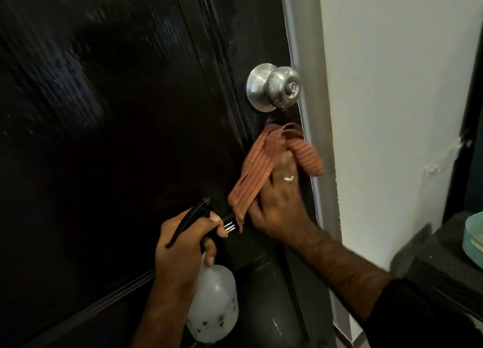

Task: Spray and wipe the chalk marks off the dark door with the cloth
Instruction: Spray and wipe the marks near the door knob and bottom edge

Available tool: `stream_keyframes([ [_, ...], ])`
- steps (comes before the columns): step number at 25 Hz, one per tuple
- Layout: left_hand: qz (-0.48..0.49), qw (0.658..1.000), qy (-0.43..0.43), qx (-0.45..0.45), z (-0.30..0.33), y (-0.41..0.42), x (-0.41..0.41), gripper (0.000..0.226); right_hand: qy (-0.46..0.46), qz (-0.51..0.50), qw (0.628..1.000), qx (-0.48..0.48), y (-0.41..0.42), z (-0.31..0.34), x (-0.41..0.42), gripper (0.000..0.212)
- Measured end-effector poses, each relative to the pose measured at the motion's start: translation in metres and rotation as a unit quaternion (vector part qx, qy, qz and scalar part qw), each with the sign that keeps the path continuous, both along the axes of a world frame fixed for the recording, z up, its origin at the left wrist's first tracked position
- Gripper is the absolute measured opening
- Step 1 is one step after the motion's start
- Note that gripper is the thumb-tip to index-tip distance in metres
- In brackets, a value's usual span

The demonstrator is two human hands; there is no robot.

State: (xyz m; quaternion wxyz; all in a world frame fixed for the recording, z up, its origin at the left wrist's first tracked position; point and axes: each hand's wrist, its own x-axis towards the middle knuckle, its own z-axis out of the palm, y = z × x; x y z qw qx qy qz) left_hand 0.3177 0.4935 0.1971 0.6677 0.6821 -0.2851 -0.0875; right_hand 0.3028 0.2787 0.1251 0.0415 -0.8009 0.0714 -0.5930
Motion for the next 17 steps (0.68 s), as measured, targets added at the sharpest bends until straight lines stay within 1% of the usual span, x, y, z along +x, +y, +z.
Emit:
stream_keyframes([
  [1, 0.002, 1.0, 0.002, -0.003, 0.0, 0.002, 0.0, 0.02, 0.015, -0.006, 0.998, -0.061, -0.01, -0.002, -0.002, 0.072],
  [2, 0.007, 1.0, 0.002, -0.004, 0.001, 0.004, 0.0, 0.022, 0.003, -0.029, 0.998, -0.051, -0.024, 0.001, -0.005, 0.073],
  [3, 0.01, 1.0, 0.0, -0.003, 0.001, 0.006, 0.001, 0.022, -0.026, -0.055, 0.998, 0.031, -0.03, 0.005, -0.005, 0.073],
  [4, 0.009, 1.0, -0.005, -0.001, 0.001, 0.009, 0.003, 0.02, -0.06, -0.066, 0.984, 0.153, -0.028, 0.009, -0.002, 0.074],
  [5, 0.004, 1.0, -0.011, 0.001, 0.002, 0.011, 0.004, 0.019, -0.08, -0.062, 0.962, 0.252, -0.021, 0.011, 0.004, 0.076],
  [6, 0.001, 1.0, -0.017, 0.004, 0.002, 0.013, 0.005, 0.019, -0.08, -0.058, 0.959, 0.264, -0.012, 0.008, 0.009, 0.075],
  [7, 0.0, 1.0, -0.023, 0.006, 0.003, 0.014, 0.006, 0.019, -0.061, -0.058, 0.973, 0.214, -0.011, 0.003, 0.008, 0.071],
  [9, -0.002, 1.0, -0.02, 0.0, 0.004, 0.015, 0.008, 0.019, -0.001, -0.075, 0.995, 0.07, -0.037, -0.004, -0.009, 0.065],
  [10, -0.004, 1.0, -0.016, -0.004, 0.004, 0.014, 0.008, 0.019, 0.0, -0.084, 0.995, 0.053, -0.048, -0.001, -0.016, 0.065],
  [11, -0.006, 1.0, -0.015, -0.004, 0.004, 0.013, 0.008, 0.019, -0.023, -0.079, 0.994, 0.077, -0.049, 0.005, -0.018, 0.065],
  [12, -0.006, 1.0, -0.014, -0.002, 0.003, 0.012, 0.006, 0.019, -0.047, -0.058, 0.992, 0.098, -0.039, 0.01, -0.015, 0.064],
  [13, -0.006, 1.0, -0.012, -0.001, 0.003, 0.01, 0.005, 0.019, -0.05, -0.03, 0.995, 0.08, -0.023, 0.008, -0.005, 0.061],
  [14, -0.007, 1.0, -0.012, -0.001, 0.003, 0.008, 0.004, 0.019, -0.03, 0.002, 1.0, 0.008, -0.007, 0.0, 0.003, 0.058],
  [15, -0.009, 1.0, -0.012, -0.002, 0.004, 0.007, 0.004, 0.019, -0.008, 0.015, 0.996, -0.091, -0.002, -0.006, 0.004, 0.054],
  [16, -0.01, 1.0, -0.014, -0.003, 0.005, 0.006, 0.004, 0.019, 0.006, 0.002, 0.988, -0.156, -0.009, -0.005, 0.001, 0.052],
  [17, -0.012, 1.0, -0.018, -0.003, 0.007, 0.006, 0.005, 0.019, -0.003, -0.018, 0.991, -0.132, -0.022, 0.0, -0.005, 0.052],
])
